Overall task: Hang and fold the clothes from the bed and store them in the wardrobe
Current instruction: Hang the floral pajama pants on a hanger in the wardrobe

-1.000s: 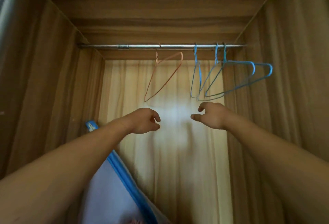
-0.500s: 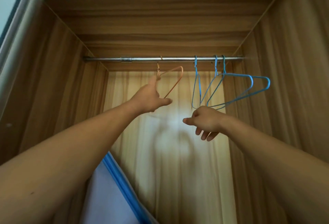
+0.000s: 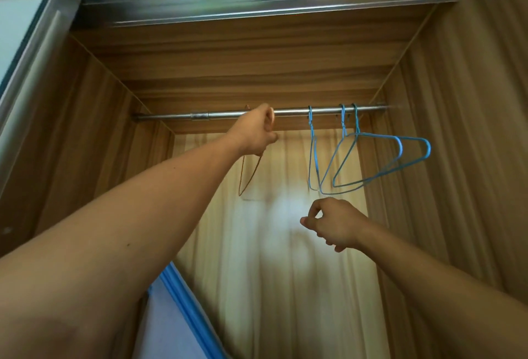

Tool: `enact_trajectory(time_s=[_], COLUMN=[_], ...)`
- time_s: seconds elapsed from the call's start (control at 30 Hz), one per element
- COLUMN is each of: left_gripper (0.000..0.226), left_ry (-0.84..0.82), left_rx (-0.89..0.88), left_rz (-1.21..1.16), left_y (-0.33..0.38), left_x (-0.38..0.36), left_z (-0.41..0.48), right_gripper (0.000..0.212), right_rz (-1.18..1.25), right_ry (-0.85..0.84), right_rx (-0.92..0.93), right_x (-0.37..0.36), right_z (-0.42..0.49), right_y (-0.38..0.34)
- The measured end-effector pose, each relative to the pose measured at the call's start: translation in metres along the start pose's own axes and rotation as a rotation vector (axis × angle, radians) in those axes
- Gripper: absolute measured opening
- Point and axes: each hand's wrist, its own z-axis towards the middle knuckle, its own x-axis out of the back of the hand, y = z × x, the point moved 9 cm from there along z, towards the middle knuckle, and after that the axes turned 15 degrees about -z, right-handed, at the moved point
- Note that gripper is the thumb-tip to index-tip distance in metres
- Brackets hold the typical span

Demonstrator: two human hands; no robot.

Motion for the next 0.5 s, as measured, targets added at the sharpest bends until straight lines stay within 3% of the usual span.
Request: enact_trajectory(time_s=[0.33, 0.5], left_gripper=[0.017, 0.023], left_ry=[-0.053, -0.097], left_rx=[0.242, 0.354], left_rz=[-0.307, -0.45], left_y=[-0.072, -0.113], left_x=[0.011, 0.006], left_z=[-0.038, -0.113], right_gripper=[0.03, 0.049], right_rz=[-0.008, 0.097], right_ry=[-0.038, -0.085], right_rx=[-0.037, 0.017], right_x=[-0.046, -0.093], right_z=[0.001, -0.004], right_y=[0.028, 0.017])
